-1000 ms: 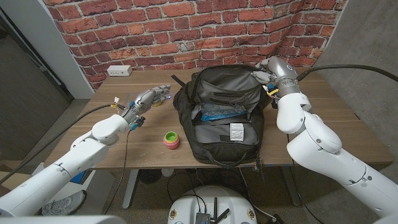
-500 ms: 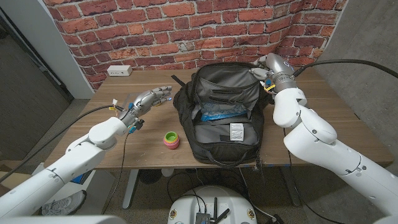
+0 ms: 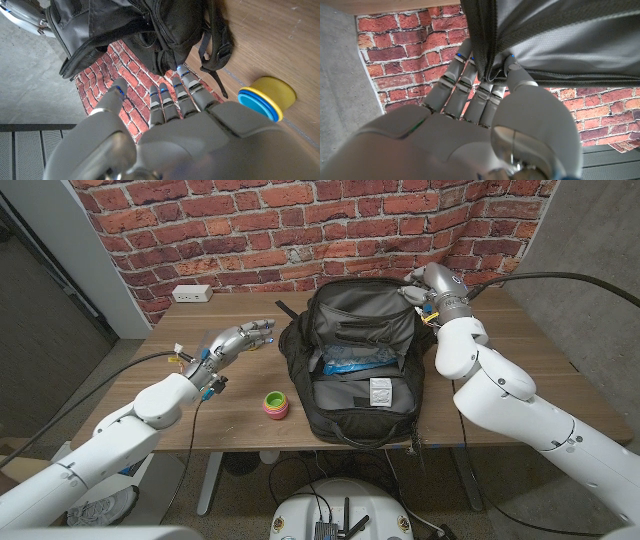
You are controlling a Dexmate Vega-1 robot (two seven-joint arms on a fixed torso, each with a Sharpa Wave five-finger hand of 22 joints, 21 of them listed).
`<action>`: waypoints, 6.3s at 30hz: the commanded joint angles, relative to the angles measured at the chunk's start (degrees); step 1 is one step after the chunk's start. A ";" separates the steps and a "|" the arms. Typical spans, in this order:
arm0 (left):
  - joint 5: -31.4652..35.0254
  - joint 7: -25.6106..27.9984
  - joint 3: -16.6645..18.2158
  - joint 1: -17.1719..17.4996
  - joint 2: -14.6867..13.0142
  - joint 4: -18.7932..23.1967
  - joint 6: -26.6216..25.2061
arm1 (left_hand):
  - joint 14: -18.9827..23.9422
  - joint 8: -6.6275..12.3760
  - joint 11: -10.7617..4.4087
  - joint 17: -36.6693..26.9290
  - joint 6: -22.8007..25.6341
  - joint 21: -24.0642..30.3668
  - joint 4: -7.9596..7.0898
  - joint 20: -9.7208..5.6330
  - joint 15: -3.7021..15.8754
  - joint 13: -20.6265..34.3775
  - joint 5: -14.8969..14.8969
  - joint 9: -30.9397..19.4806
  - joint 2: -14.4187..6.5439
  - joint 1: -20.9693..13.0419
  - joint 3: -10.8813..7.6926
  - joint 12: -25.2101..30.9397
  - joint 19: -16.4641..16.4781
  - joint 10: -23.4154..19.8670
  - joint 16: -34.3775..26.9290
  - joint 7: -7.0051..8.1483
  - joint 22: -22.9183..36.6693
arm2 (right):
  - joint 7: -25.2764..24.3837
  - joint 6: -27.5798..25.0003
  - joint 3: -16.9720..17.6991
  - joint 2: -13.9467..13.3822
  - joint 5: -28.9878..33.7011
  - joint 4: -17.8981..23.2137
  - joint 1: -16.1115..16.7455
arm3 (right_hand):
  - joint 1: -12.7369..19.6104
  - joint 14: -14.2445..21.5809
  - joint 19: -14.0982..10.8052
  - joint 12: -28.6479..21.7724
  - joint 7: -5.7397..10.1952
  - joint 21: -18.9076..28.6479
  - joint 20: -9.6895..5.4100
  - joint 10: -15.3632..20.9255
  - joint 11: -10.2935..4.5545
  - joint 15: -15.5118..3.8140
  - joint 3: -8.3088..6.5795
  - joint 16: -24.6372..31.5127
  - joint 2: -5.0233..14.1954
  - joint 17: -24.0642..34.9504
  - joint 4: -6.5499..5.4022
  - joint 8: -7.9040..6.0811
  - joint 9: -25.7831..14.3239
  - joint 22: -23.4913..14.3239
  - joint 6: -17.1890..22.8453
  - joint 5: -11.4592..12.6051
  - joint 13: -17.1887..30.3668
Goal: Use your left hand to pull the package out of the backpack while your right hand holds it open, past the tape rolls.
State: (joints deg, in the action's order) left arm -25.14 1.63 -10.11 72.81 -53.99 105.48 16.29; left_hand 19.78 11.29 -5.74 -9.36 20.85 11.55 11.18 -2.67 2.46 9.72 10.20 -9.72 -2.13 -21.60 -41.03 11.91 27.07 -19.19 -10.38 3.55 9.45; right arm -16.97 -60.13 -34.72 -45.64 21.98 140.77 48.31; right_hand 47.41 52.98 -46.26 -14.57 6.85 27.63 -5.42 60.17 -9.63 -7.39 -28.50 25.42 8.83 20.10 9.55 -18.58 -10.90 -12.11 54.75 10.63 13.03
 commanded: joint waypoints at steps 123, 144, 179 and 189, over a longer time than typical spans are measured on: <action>26.59 -31.64 -20.16 -36.58 5.46 -10.73 27.81 | 0.36 -1.08 -1.85 -0.12 2.91 -0.37 -0.68 -5.68 6.94 0.37 0.28 -0.57 4.36 -22.63 6.09 -1.36 4.05 -1.05 0.49 4.18 0.46 | -0.05 9.34 -2.34 3.73 -3.50 -11.81 -9.09 | 0.73 1.25 0.17 1.01 -0.34 3.62 -6.84 1.03 0.59 -5.00 -0.31 -0.86 0.10 1.48 -0.12 2.49 -0.28 0.05 1.38 0.58 1.08; 27.33 -41.17 -27.68 -47.84 11.45 -18.82 35.46 | -1.04 -0.96 -2.45 -0.15 1.38 -0.77 -0.51 -6.43 7.56 0.37 0.27 -0.51 5.70 -25.86 8.14 -1.54 3.08 0.52 0.57 5.45 0.30 | -0.52 10.25 -1.48 4.21 -4.15 -12.79 -9.10 | 0.77 1.27 0.38 1.17 -0.29 3.97 -6.84 0.90 0.64 -5.04 -0.33 -1.01 0.13 1.64 -0.13 2.77 -0.31 0.11 1.43 0.60 1.16; 35.72 -46.25 -32.28 -54.70 15.15 -17.83 38.13 | -4.35 -0.85 -2.70 -0.16 -2.33 -1.22 -0.48 -6.57 6.68 0.40 0.53 -0.56 7.74 -30.90 10.44 -1.78 0.85 4.10 0.70 5.43 0.13 | -2.30 11.21 -0.50 4.94 -5.24 -13.28 -8.12 | 0.92 1.31 0.65 1.36 -0.33 4.65 -6.83 0.87 0.65 -5.14 -0.35 -1.23 0.10 1.94 -0.06 3.24 -0.36 0.20 1.51 0.61 1.28; 40.88 -45.98 -33.20 -56.83 16.76 -18.76 41.09 | -5.95 -0.91 -2.77 -0.17 -4.62 -1.39 -0.45 -6.89 6.78 0.43 0.56 -0.61 8.63 -33.92 11.03 -1.79 -0.44 5.82 0.79 6.20 0.06 | -2.75 11.36 -0.14 4.96 -5.57 -13.10 -7.61 | 0.92 1.30 0.78 1.38 -0.36 4.87 -6.82 0.90 0.66 -5.09 -0.38 -1.33 0.15 2.03 -0.11 3.38 -0.38 0.23 1.60 0.62 1.36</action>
State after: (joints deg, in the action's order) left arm 10.77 -44.56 -42.16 18.58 -39.14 87.56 54.87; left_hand 14.48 10.41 -8.23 -9.36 17.03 10.22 10.82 -2.67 2.31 9.99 10.41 -9.99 6.50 -54.35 -30.25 10.36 27.21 -13.95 -9.65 9.60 9.34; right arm -19.04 -49.10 -35.29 -40.71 16.85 127.46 40.17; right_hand 48.18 53.75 -45.94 -13.50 6.31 32.28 -5.32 60.44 -9.09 -7.60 -28.62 24.34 8.52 21.94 9.60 -15.24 -11.07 -11.72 55.85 11.06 14.26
